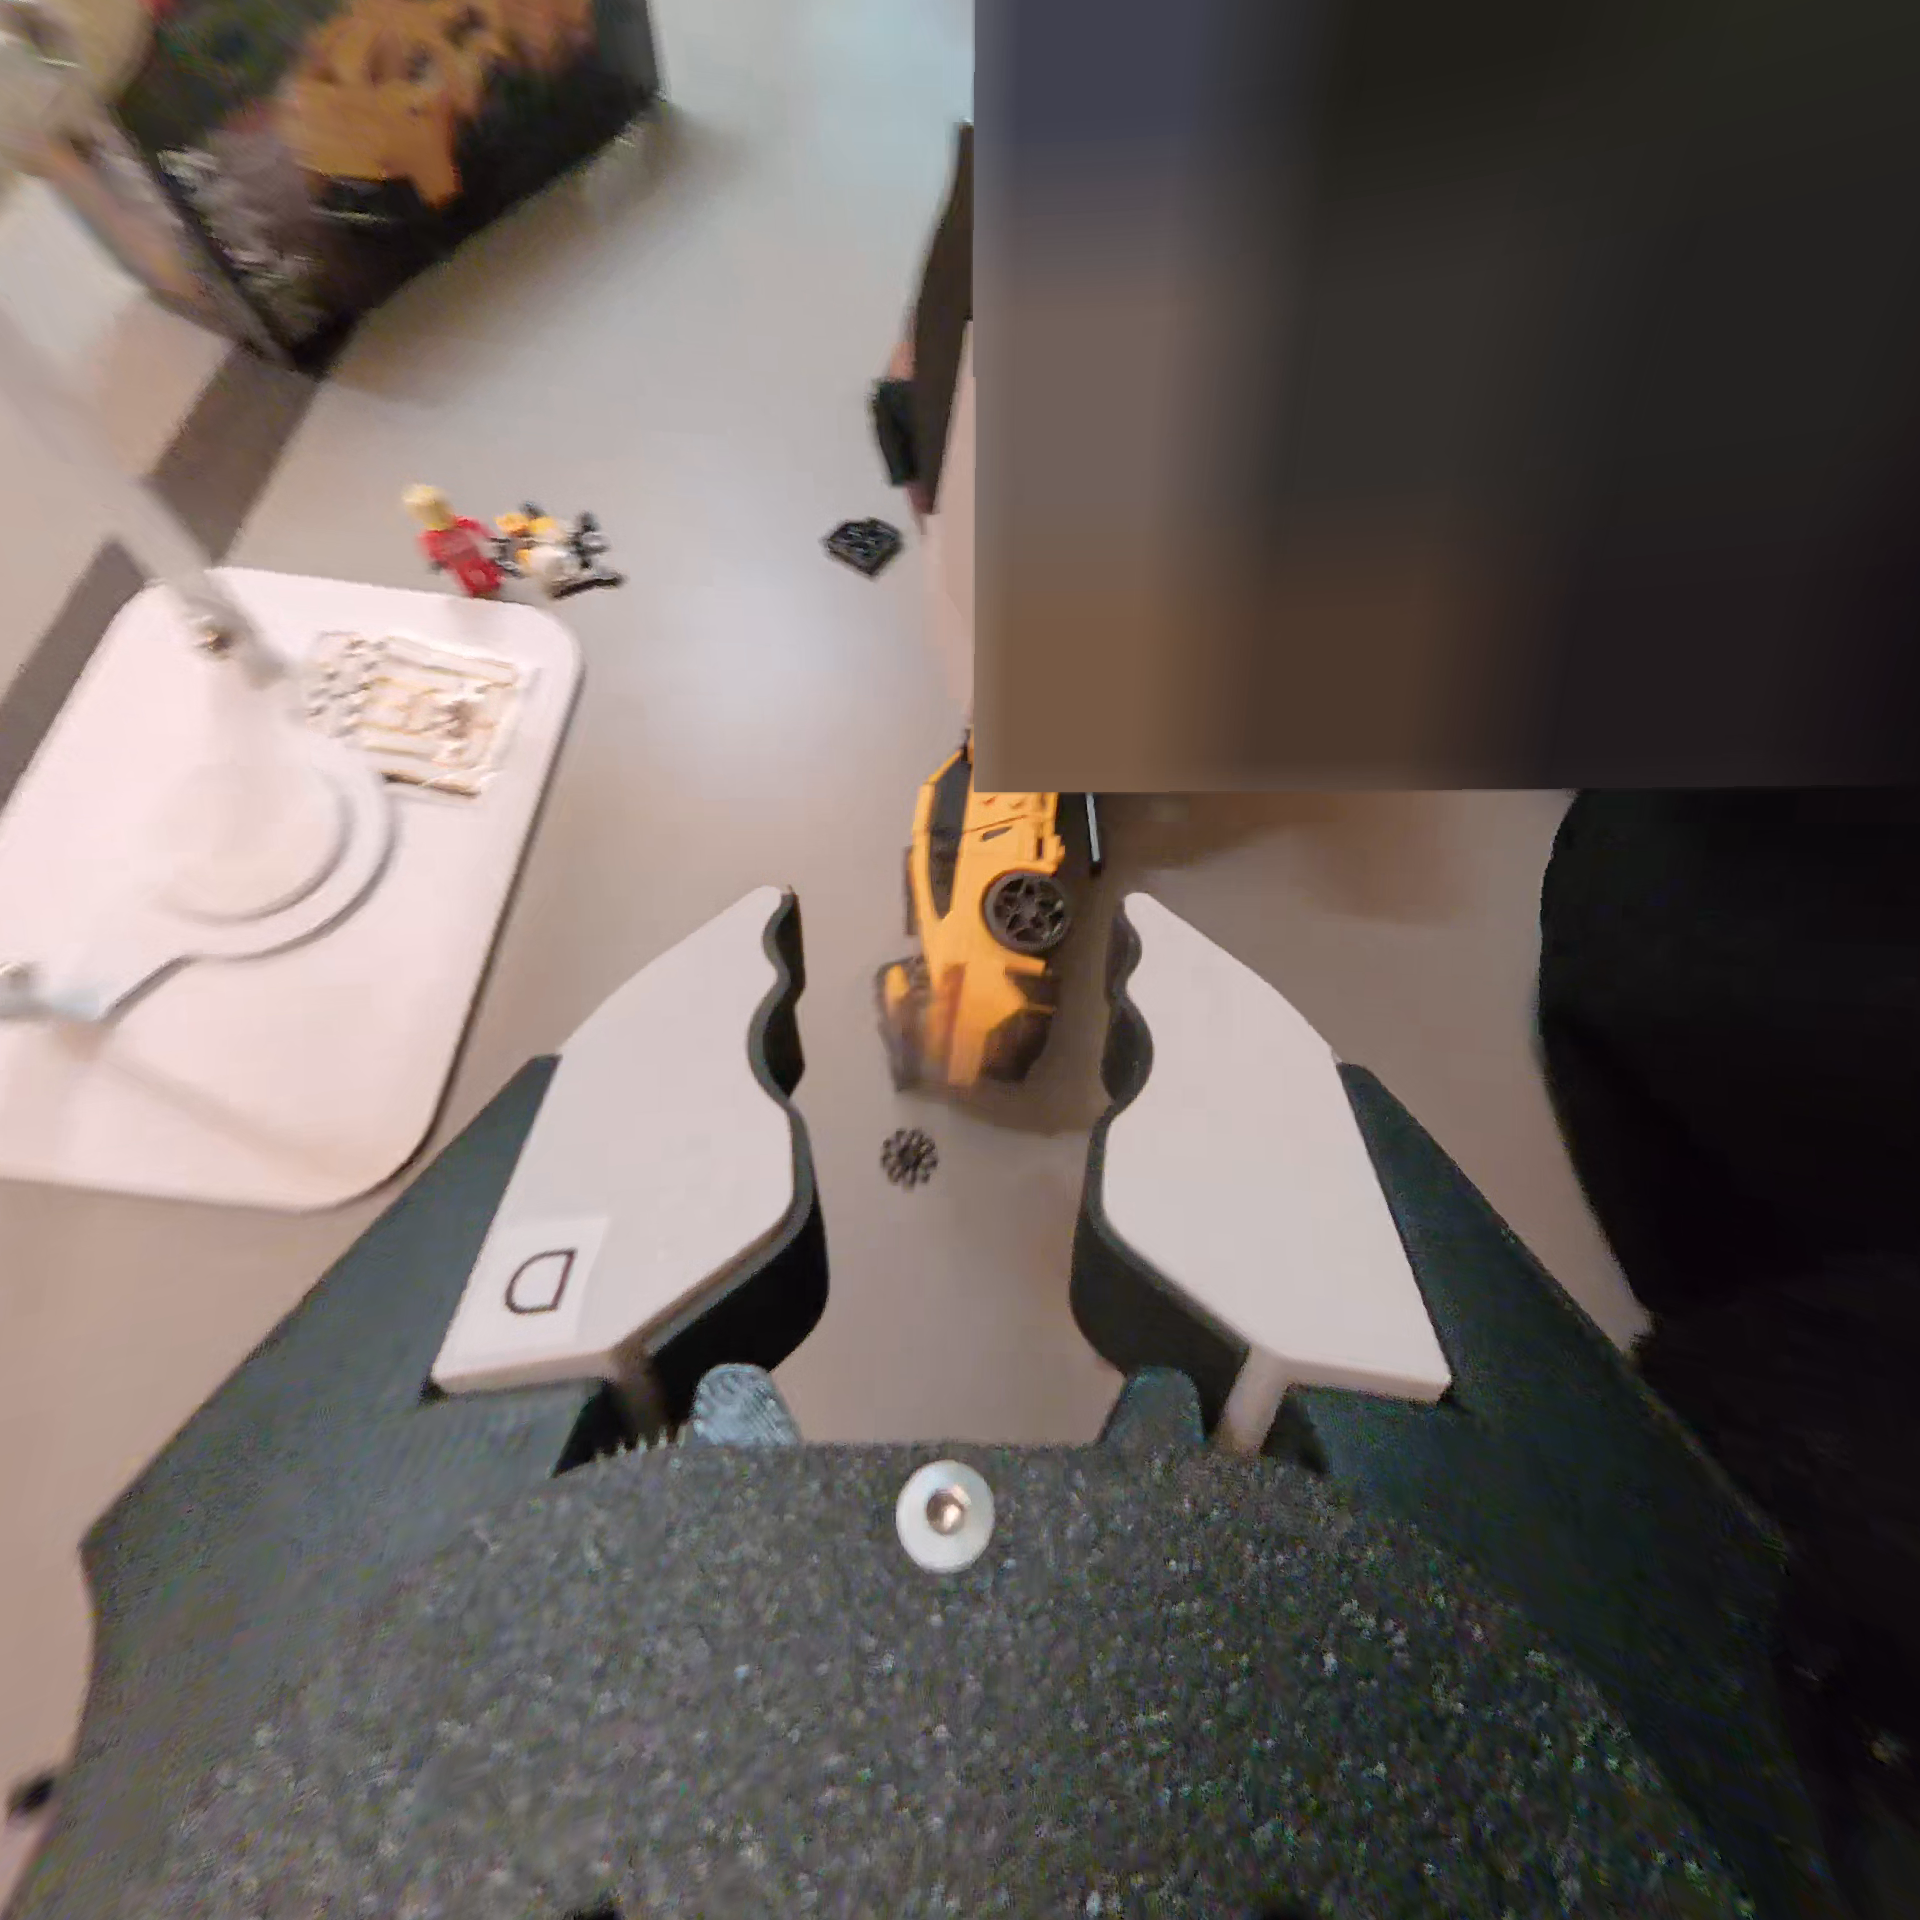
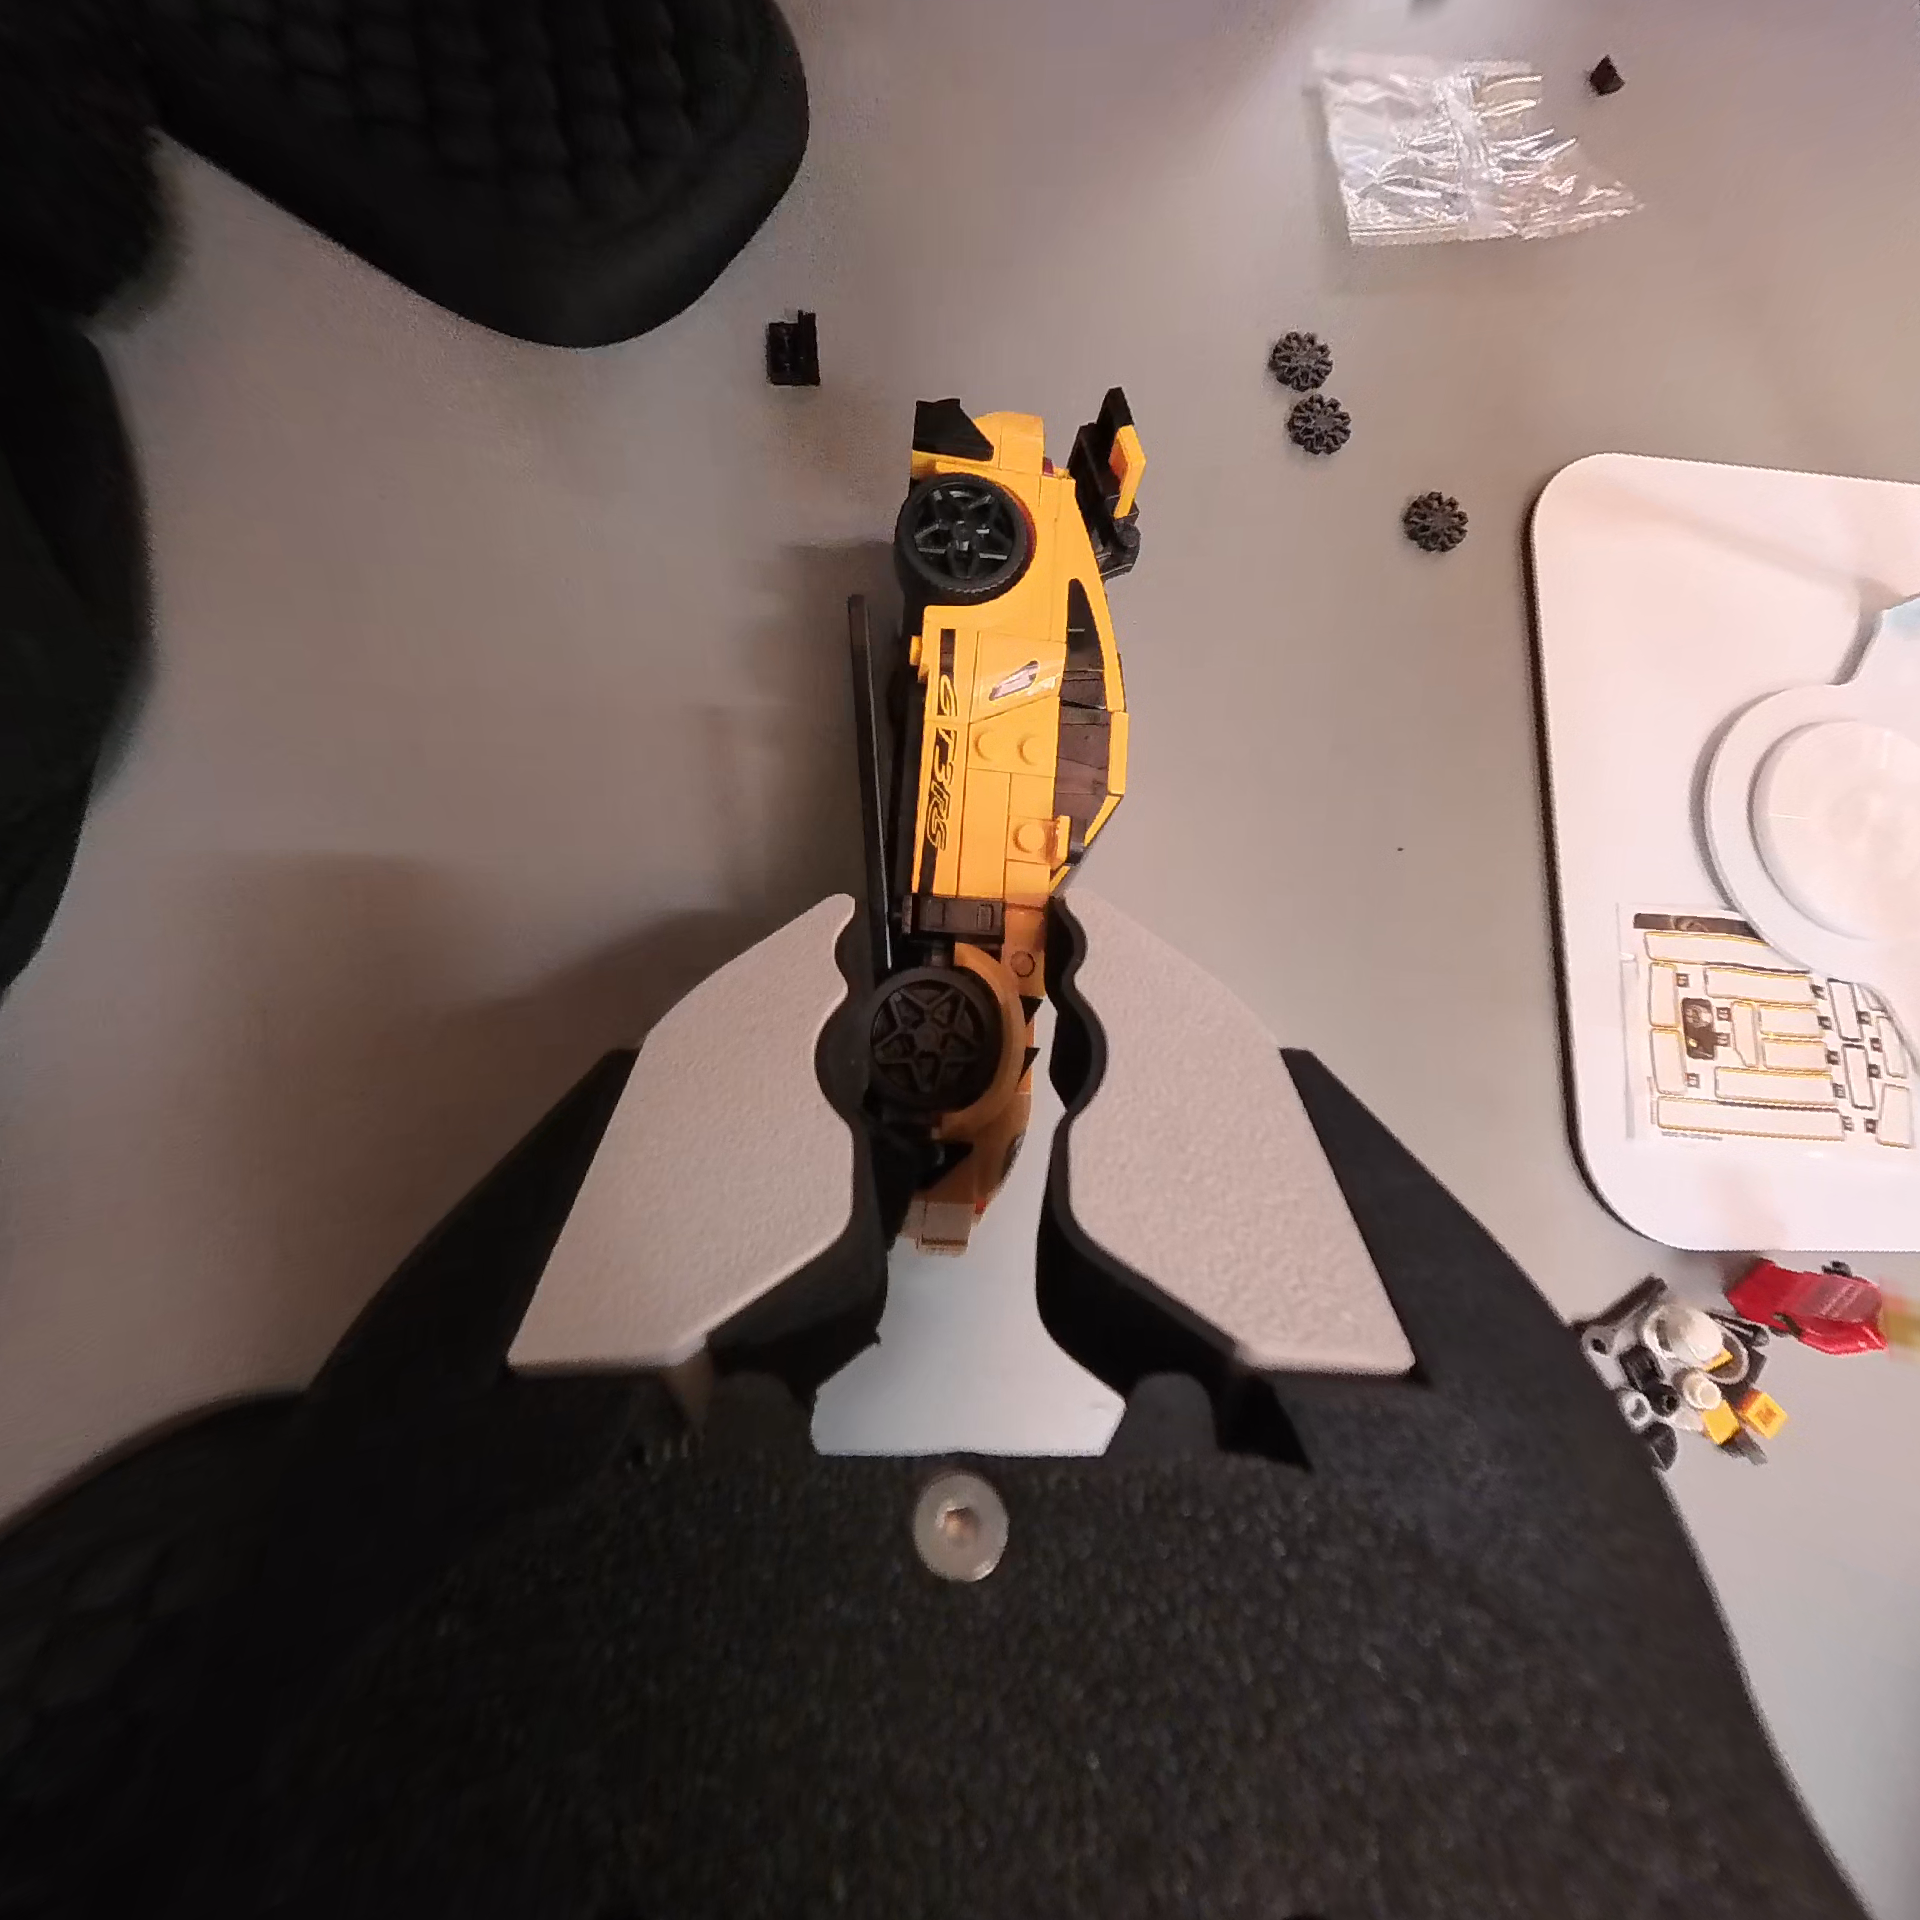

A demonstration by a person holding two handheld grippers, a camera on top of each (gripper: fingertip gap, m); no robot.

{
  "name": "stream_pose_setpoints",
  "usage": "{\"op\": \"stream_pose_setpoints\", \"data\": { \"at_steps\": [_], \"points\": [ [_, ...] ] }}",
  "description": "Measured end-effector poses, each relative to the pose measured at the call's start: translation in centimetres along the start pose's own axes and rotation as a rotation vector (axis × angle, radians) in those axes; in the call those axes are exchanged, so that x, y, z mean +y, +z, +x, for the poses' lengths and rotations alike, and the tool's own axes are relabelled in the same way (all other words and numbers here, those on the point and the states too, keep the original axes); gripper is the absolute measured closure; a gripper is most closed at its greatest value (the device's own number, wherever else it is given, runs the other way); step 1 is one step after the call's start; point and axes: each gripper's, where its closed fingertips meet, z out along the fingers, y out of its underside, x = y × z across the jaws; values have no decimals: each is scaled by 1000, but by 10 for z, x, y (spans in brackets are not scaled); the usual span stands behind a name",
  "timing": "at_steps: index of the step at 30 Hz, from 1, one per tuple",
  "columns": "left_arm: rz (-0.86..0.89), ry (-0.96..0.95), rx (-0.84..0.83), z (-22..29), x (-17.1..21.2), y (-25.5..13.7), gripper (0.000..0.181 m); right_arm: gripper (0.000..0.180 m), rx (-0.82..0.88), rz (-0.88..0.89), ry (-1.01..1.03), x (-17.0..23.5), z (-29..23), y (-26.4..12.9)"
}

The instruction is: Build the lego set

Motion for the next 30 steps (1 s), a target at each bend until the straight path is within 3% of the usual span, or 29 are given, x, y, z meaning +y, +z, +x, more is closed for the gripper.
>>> {"op": "stream_pose_setpoints", "data": {
  "at_steps": [6, 15, 24, 30],
  "points": [
    [-7, -113, -115, -16, 34, -46, 132, 148, 2, 3, 7, 0, 0, 0],
    [-252, -197, 51, 32, 118, -6, 147, 148, 13, 7, 20, 1, 0, 0],
    [-377, -171, 89, 43, 146, 15, 149, 148, 49, 20, -11, 1, -1, 0],
    [-353, -175, 73, 38, 145, 16, 149, 148, 118, 38, -64, 0, -4, -2]
  ]
}}
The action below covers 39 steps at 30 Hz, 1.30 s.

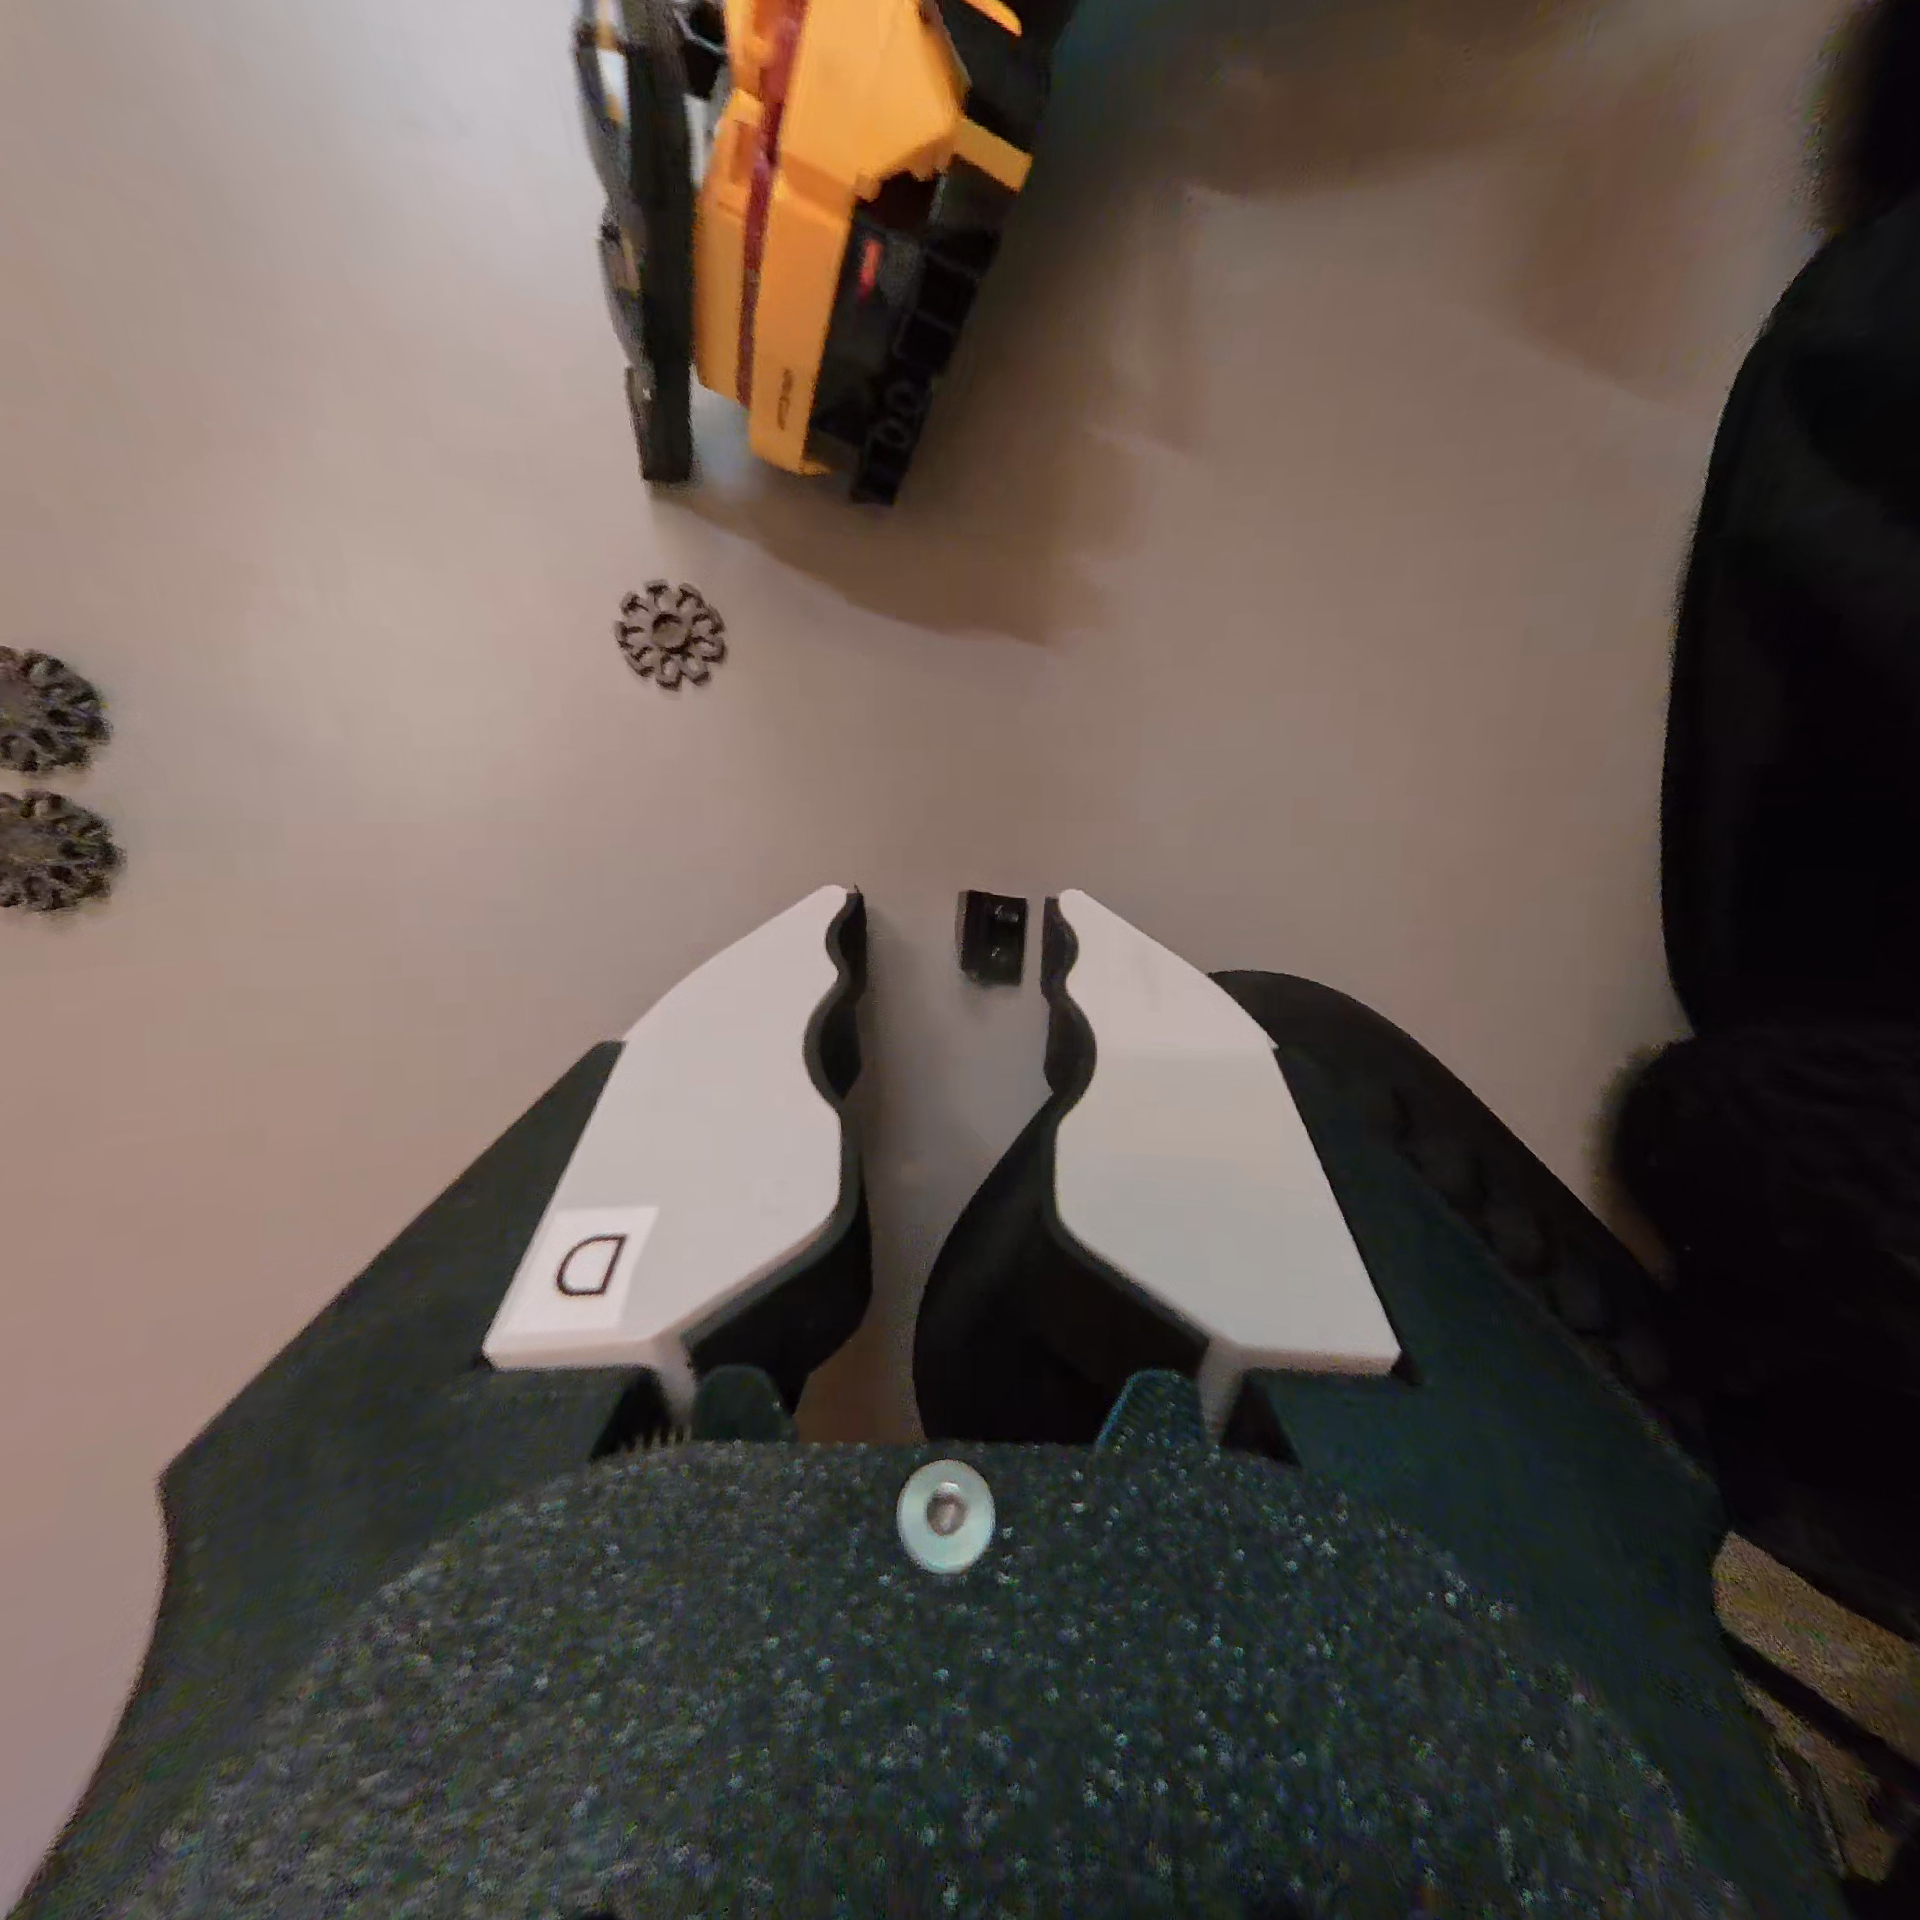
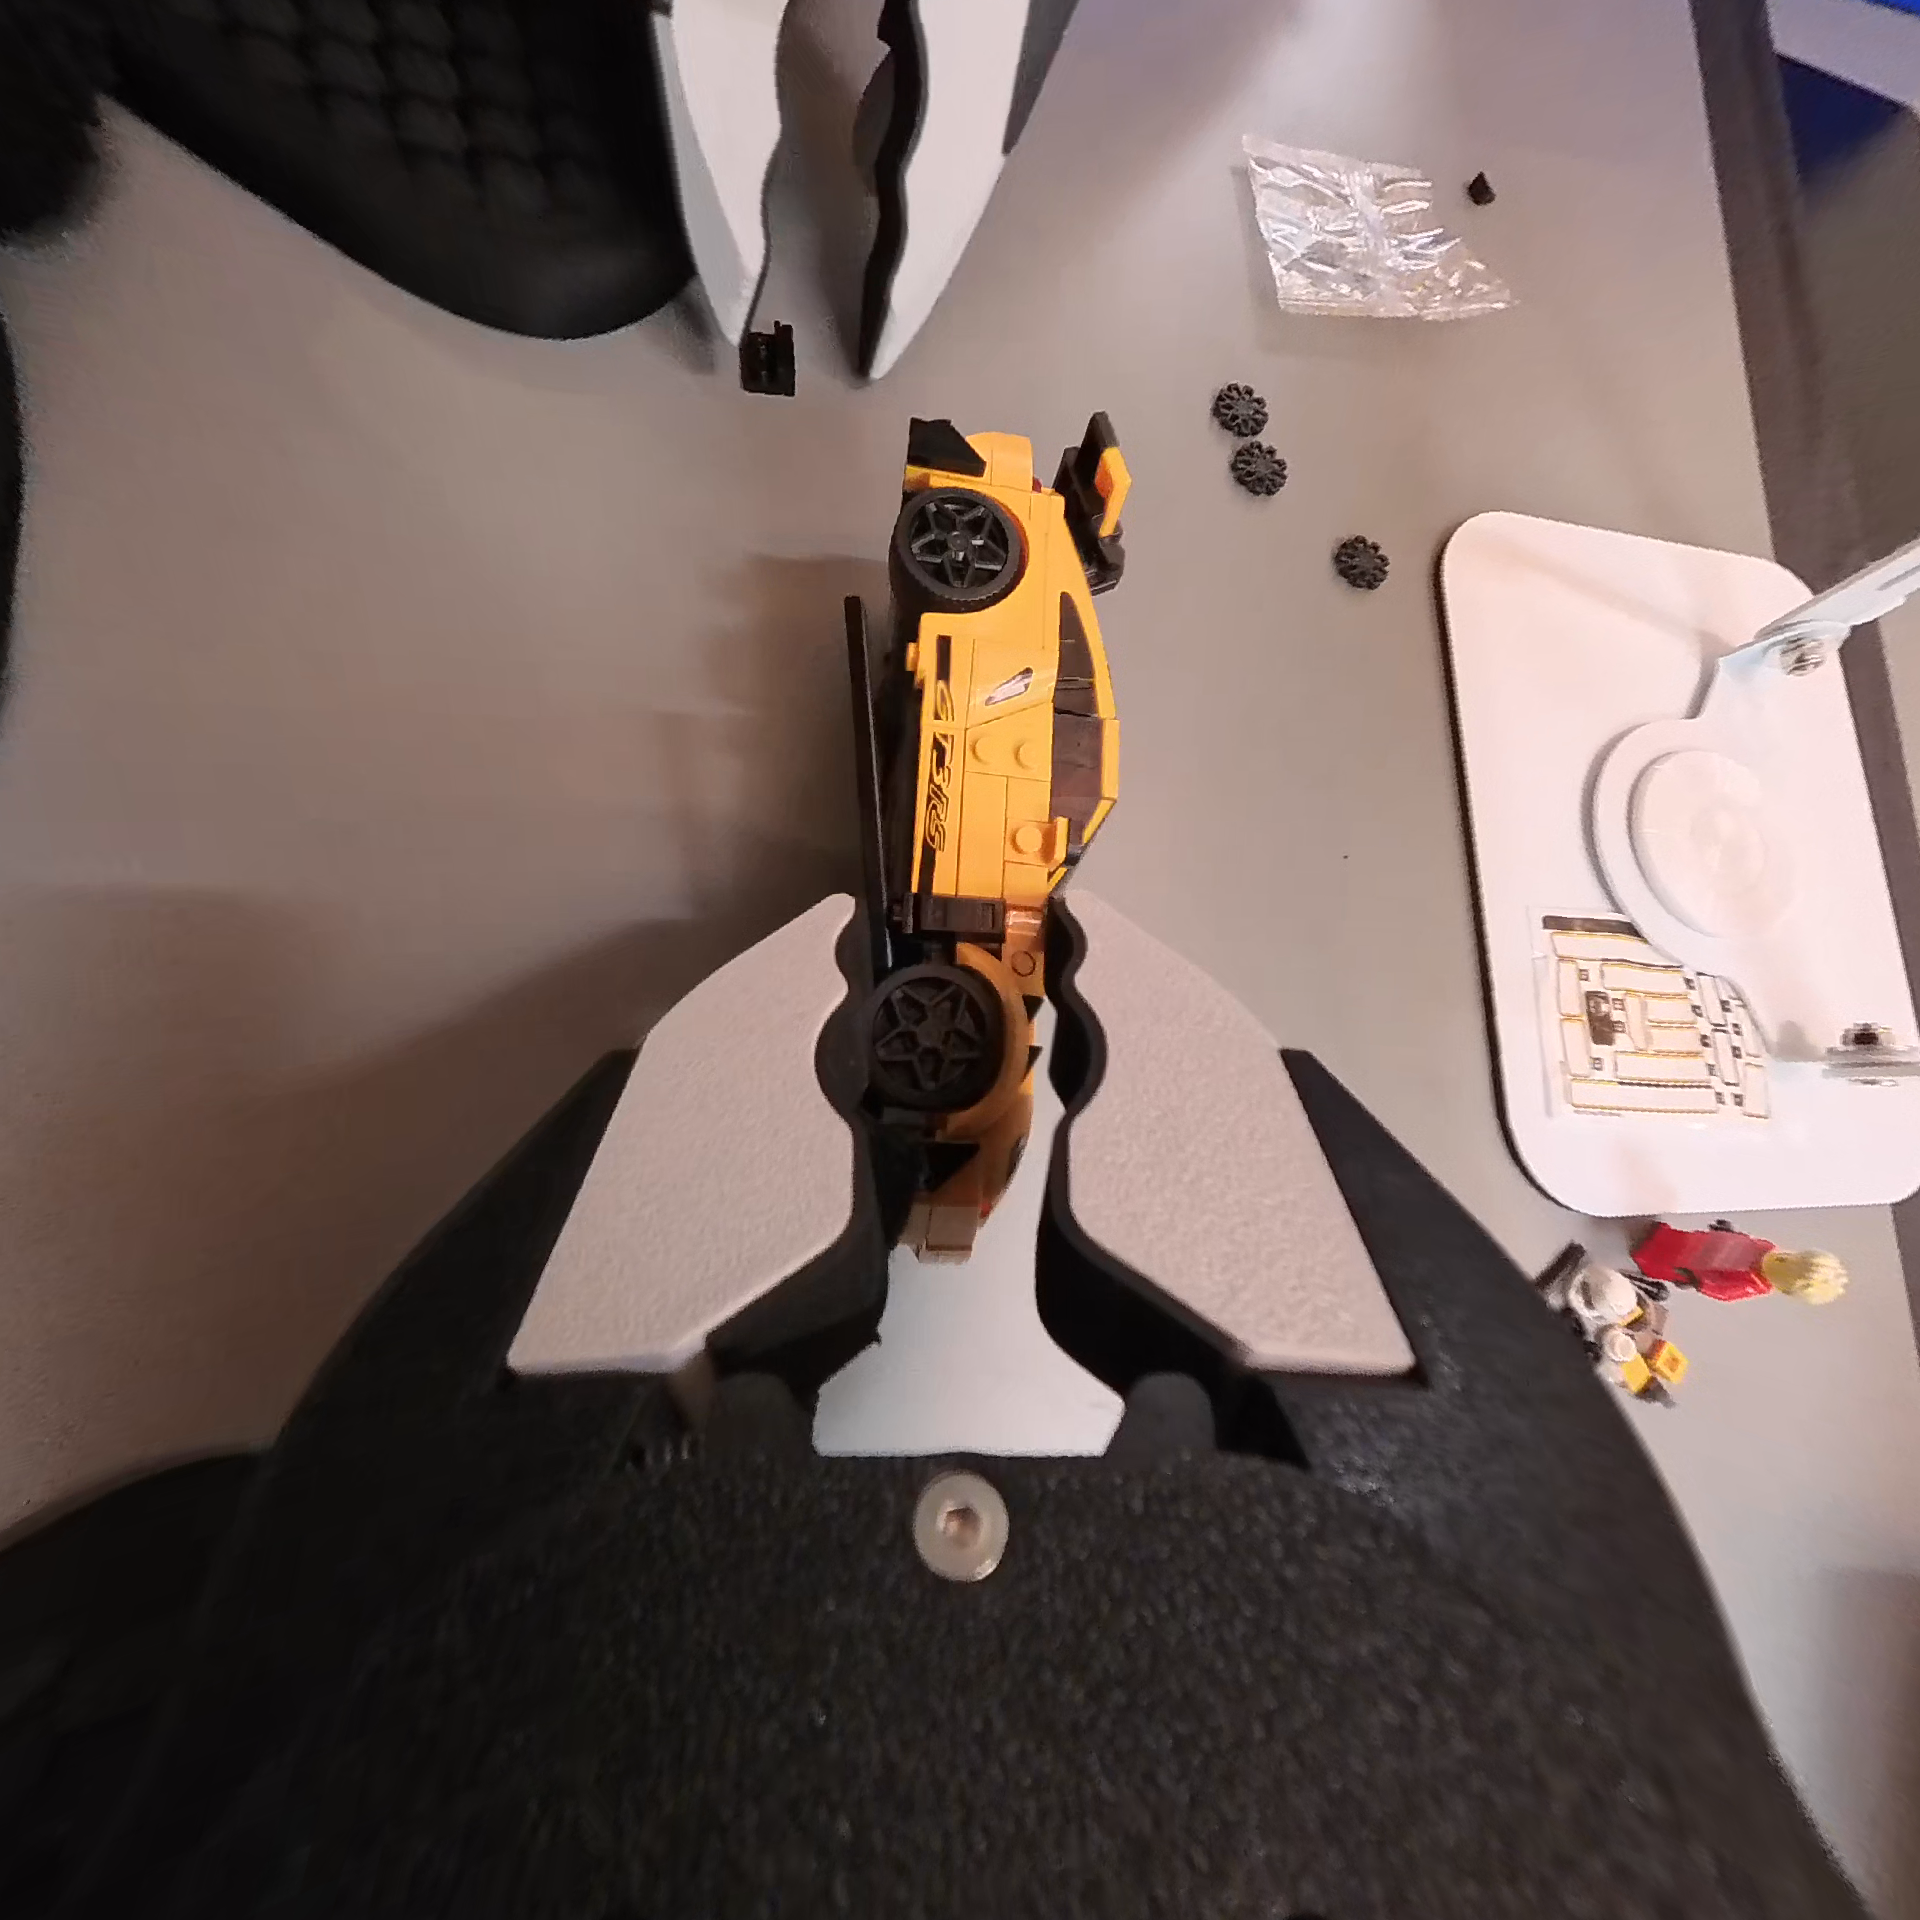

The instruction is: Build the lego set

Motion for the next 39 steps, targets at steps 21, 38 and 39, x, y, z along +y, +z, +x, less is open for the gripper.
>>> {"op": "stream_pose_setpoints", "data": {
  "at_steps": [21, 38, 39],
  "points": [
    [409, 240, -204, 11, -82, -10, 117, 148, 401, 85, -349, -6, -31, -4],
    [410, 259, -218, 14, -79, -9, 115, 148, 488, 122, -386, -5, -35, -5],
    [413, 259, -216, 14, -79, -9, 115, 148, 492, 122, -392, -5, -35, -5]
  ]
}}
